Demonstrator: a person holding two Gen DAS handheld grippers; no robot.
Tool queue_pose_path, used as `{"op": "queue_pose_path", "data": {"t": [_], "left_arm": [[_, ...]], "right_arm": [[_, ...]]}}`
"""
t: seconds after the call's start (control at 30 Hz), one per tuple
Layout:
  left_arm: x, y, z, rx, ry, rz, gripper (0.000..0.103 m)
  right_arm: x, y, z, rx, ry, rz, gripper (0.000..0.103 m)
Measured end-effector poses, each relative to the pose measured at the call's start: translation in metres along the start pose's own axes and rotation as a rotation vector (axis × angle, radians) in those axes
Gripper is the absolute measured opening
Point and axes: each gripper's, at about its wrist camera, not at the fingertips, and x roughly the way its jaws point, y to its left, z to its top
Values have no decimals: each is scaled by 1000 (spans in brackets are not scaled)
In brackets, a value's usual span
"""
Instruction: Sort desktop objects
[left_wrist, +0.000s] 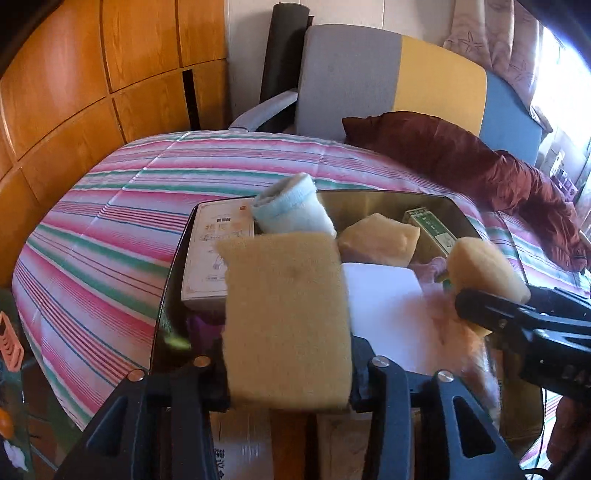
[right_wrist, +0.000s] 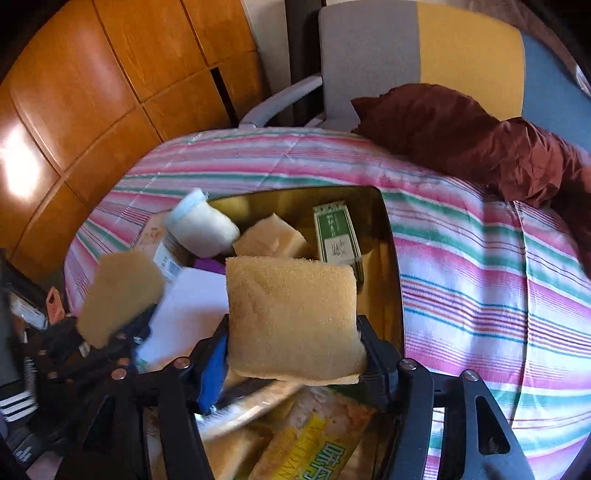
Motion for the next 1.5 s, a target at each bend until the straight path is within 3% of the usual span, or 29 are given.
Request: {"op": "queue_pose_path", "data": {"t": [0.03, 0.13, 0.37, 0.5, 0.7, 1.07, 1.5], "left_arm": [[-1, 1, 1, -6, 0, -5, 54], [-5, 5, 1, -30, 6, -14, 67], [-20, 10, -1, -34, -30, -30, 79], [-30, 3, 5, 13, -72, 9, 84], [-57, -1, 10, 26, -150, 61, 85], [-115, -3, 1, -33, -241, 14, 85], [-157, -46, -15, -12, -285, -22, 85]], "right_arm": [[-2, -1, 0, 5, -3, 9, 78], [-12, 2, 1, 0, -45, 38, 82], [-33, 12, -3, -27, -91, 29, 84], [-50, 17, -10, -48, -114, 9, 88], [-68, 19, -28, -66, -135, -33, 90], [-85, 20, -69, -67, -144, -60, 93], [-110, -1, -108, 12, -173, -92, 95]]}}
